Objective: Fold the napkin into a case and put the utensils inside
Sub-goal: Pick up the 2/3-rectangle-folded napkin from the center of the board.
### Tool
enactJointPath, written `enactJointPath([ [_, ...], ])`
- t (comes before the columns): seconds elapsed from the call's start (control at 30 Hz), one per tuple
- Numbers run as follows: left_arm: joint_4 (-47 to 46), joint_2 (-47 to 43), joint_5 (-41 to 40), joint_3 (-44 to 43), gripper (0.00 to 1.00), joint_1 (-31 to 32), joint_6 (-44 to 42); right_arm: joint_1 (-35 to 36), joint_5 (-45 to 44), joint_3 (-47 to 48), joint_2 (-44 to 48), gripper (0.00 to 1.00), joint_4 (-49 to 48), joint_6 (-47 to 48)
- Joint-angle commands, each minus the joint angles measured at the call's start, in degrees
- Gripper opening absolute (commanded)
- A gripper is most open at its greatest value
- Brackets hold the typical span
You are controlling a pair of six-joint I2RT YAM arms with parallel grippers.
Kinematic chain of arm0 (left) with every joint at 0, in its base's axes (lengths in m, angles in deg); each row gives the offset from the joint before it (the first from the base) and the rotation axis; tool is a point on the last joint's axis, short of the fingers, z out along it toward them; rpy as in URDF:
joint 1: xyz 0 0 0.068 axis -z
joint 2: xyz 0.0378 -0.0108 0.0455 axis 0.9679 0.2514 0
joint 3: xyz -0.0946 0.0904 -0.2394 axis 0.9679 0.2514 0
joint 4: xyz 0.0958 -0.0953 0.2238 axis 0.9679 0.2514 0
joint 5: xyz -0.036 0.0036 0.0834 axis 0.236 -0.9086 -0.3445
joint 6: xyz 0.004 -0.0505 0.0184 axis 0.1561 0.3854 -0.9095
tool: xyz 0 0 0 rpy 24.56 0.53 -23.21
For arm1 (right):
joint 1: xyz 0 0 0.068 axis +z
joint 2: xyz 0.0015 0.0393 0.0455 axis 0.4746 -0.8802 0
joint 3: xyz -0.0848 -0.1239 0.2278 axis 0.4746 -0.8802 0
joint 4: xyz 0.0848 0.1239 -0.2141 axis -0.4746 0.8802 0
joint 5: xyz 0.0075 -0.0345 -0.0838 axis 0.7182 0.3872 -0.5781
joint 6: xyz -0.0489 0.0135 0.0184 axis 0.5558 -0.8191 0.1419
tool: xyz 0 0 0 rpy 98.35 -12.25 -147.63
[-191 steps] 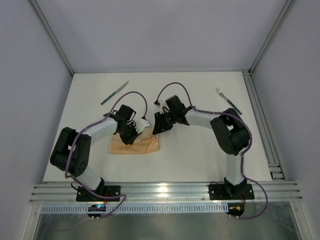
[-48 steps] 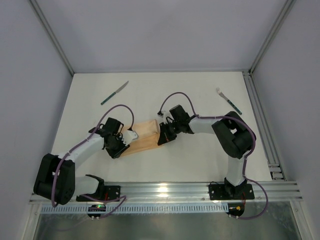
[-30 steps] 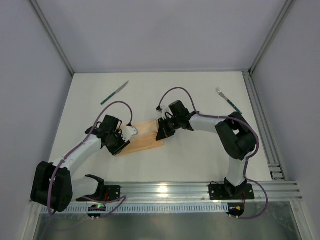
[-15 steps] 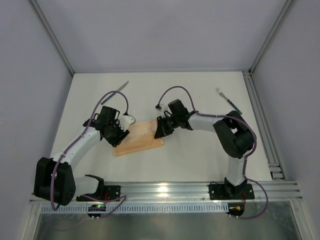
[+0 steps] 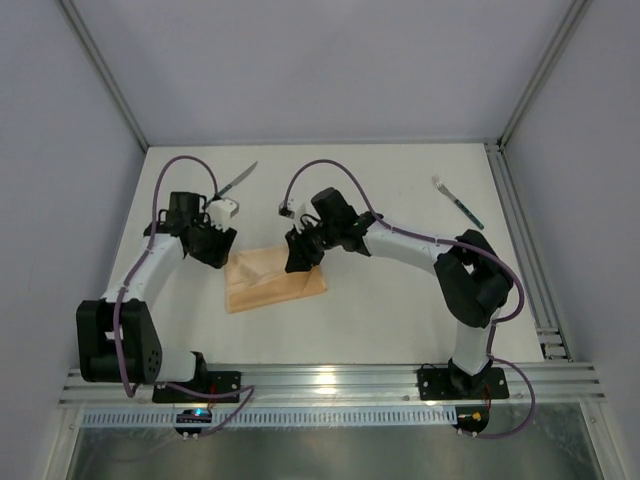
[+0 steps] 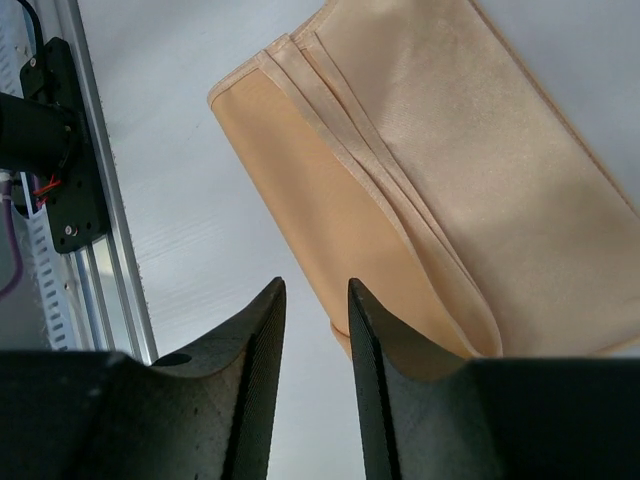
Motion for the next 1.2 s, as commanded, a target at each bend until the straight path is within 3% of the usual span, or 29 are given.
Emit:
enactJointPath([
  [0.0, -4.67, 4.65, 4.18, -2.75, 0.59, 0.08, 0.44, 0.37, -0.53, 4.18, -1.23, 0.34, 3.16, 3.81],
  [0.23, -7.31, 16.34, 3.92, -7.5, 0.59, -0.35, -0.26, 1.69, 1.41, 1.81, -3.69, 0.28, 2.46, -1.18],
  [0.47, -5.56, 19.69, 12.96, -9.08, 0.59, -0.35, -3.07, 1.25, 1.85, -2.67, -3.69, 0.27, 2.72, -2.16],
  [0.67, -2.39, 19.79, 10.43, -6.45, 0.55, -0.35, -6.85, -1.99, 3.26, -5.66, -4.3, 0.24, -1.84, -7.08],
  [0.77, -2.04, 19.87, 10.25, -6.62, 0.47, -0.35, -6.86, -3.31, 2.46, -6.45, -6.06, 0.2, -4.56, -9.36],
  [0.87, -1.34, 19.43, 11.99, -6.8, 0.23, -0.27, -6.59, -3.67, 2.99, -6.19, -7.56, 0.19, -5.63, -10.6],
  [0.97, -2.21, 15.66, 14.72, -4.53, 0.14, 0.0, -7.03, -4.11, 2.55, -5.58, -9.4, 0.16, -4.93, -11.13],
  [1.17, -4.41, 8.8, 11.66, 0.75, 0.0, 4.3, -9.58, -5.34, -1.49, -4.52, -10.9, 0.14, -0.89, -12.45],
])
